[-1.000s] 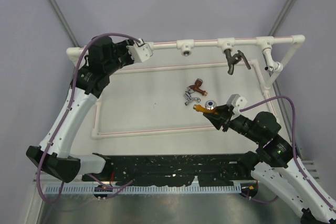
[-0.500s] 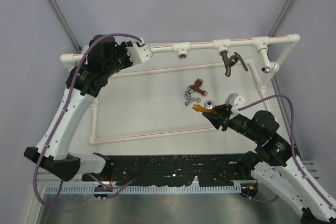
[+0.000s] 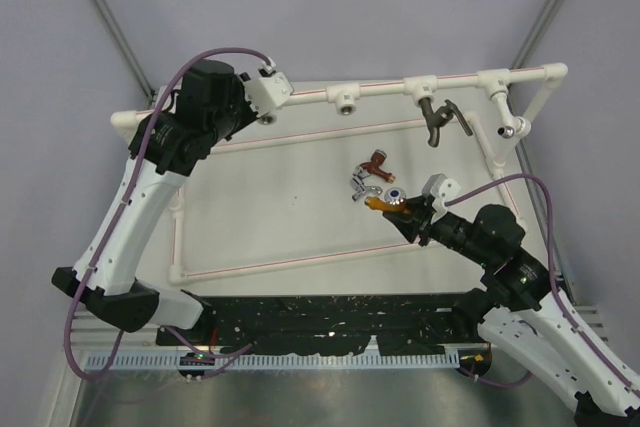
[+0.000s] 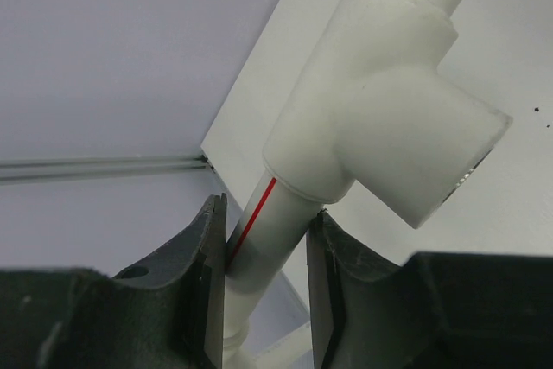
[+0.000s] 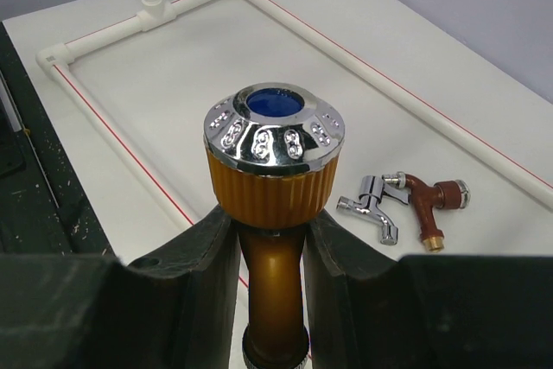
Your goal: Install the water faucets
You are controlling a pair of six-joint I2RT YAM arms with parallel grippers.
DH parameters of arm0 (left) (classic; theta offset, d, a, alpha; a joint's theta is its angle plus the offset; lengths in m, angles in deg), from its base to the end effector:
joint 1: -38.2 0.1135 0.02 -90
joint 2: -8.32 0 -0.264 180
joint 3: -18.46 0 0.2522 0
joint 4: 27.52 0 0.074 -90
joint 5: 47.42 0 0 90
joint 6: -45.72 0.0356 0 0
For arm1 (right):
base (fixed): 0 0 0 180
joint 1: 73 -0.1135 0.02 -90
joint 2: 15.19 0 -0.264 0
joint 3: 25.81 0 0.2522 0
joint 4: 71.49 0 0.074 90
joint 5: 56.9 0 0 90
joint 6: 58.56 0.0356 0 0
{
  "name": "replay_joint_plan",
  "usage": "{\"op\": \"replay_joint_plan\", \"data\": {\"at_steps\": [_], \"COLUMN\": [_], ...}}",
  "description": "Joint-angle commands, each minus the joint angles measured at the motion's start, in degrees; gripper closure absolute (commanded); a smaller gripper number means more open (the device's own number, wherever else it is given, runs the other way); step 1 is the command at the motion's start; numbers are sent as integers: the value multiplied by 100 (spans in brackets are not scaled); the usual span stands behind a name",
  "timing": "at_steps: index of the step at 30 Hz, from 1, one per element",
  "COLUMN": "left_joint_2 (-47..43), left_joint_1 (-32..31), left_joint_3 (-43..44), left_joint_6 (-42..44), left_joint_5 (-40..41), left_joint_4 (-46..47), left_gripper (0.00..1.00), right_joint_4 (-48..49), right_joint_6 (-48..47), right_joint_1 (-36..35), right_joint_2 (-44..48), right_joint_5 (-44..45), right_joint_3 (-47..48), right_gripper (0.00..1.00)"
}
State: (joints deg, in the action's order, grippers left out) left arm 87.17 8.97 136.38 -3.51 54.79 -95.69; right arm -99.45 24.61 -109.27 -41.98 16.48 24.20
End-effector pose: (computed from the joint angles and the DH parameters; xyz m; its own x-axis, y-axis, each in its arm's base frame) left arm 0.2304 -0.1203 0.4786 -0.1151 0.7958 -0.5946 0.5165 0.5592 0.6485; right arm 0.0938 0.0815 0.3230 0.0286 -0.1204 -0.9923 -0.7990 0.5938 -0.0950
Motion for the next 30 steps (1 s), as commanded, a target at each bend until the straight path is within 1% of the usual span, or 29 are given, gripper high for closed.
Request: {"op": "replay_joint_plan", "data": {"at_steps": [1, 5, 8, 11, 14, 16, 18, 19, 22, 25, 27, 30], "left_joint_2": [-9, -421, -730, -959, -907, -871, -924, -976, -1152, -1170, -1153, -1144], "left_joint_1": [-223, -355, -416, -417, -416, -416, -408, -416, -408, -408, -408, -408], "left_joint_3": [422, 35, -360, -835, -889, -827, -888, -993, -1362, -1530, -1618, -1706], "left_joint_6": [-1528, -1880, -2003, -1942, -1941, -2029, -2091, -2100, -2126, -2231, -2328, -2512], "left_joint_5": [633, 625, 538, 616, 643, 555, 467, 458, 449, 327, 178, -51], "left_joint_4": [344, 273, 431, 852, 959, 906, 967, 1063, 1371, 1451, 1495, 1521], "left_gripper": [100, 100, 100, 100, 97, 96, 92, 89, 84, 83, 83, 84], "right_joint_4": [400, 321, 303, 758, 1050, 972, 831, 822, 796, 760, 822, 1145], "right_joint_6": [-248, -398, -538, -723, -776, -925, -1092, -1223, -1461, -1794, -2022, -2313], "right_joint_1": [-3, -11, 6, 6, 6, -3, 6, -11, -73, -204, -318, -547], "right_joint_2": [-151, -371, -599, -696, -749, -889, -1004, -1056, -1109, -1206, -1259, -1276], "right_joint_5": [72, -113, -288, -482, -447, -499, -535, -518, -281, 9, 377, 782], "right_joint_3": [409, 611, 743, 656, 707, 944, 1146, 1191, 1401, 1560, 1613, 1534], "right_gripper": [95, 95, 93, 92, 95, 95, 95, 95, 95, 95, 95, 95]}}
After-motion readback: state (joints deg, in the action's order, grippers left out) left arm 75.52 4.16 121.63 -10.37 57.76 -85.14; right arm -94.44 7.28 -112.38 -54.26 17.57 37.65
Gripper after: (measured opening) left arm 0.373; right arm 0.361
